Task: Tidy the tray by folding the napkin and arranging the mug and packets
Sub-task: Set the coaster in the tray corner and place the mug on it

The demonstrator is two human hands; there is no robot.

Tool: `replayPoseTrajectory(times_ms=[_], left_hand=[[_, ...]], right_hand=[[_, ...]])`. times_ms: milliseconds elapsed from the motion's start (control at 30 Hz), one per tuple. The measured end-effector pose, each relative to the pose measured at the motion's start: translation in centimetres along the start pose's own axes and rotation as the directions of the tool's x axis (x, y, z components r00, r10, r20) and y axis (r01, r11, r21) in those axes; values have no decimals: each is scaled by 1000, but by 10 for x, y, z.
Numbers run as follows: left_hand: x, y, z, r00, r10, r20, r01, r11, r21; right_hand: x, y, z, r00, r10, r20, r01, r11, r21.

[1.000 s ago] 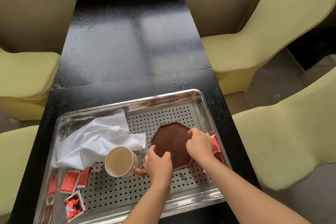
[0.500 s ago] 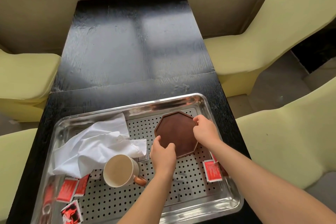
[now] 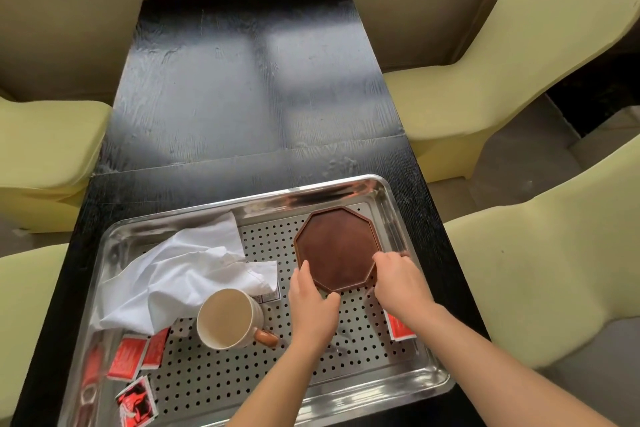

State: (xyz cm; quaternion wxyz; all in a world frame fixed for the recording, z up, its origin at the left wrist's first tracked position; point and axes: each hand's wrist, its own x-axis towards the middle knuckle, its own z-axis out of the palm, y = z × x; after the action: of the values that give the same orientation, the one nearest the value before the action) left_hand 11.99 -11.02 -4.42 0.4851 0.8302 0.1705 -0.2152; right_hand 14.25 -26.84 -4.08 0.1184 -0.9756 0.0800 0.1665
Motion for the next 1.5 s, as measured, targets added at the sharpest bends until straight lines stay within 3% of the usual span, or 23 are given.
replayPoseTrajectory(times_ms=[133, 333, 467, 733, 900, 1167, 1500], left_hand=[[-13, -16, 1, 998, 33, 46, -40, 987, 158], [-29, -37, 2, 978, 110, 178, -175, 894, 411], [-39, -44, -3, 967, 116, 226, -209, 869, 449], [-71, -89, -46, 939, 153, 310, -310, 767, 562], [-88, -120, -75, 965, 132, 228, -246, 762, 600], [-97, -148, -104, 994, 98, 56, -106, 649, 753], [-94, -155, -107, 997, 74, 3, -51, 669, 741]], right_hand=[[-27, 0, 16, 999, 49, -12, -47, 990, 136], [-59, -2, 32, 1000, -20, -24, 24, 982, 185], [-65, -3, 23, 999, -15, -33, 23, 965, 263], [-79, -60, 1, 979, -200, 35, 152, 839, 523], [-97, -101, 11, 965, -243, 102, 164, 858, 487], [-101, -139, 34, 976, -210, 61, 172, 908, 383], [-105, -129, 38, 982, -187, 1, 172, 903, 393]])
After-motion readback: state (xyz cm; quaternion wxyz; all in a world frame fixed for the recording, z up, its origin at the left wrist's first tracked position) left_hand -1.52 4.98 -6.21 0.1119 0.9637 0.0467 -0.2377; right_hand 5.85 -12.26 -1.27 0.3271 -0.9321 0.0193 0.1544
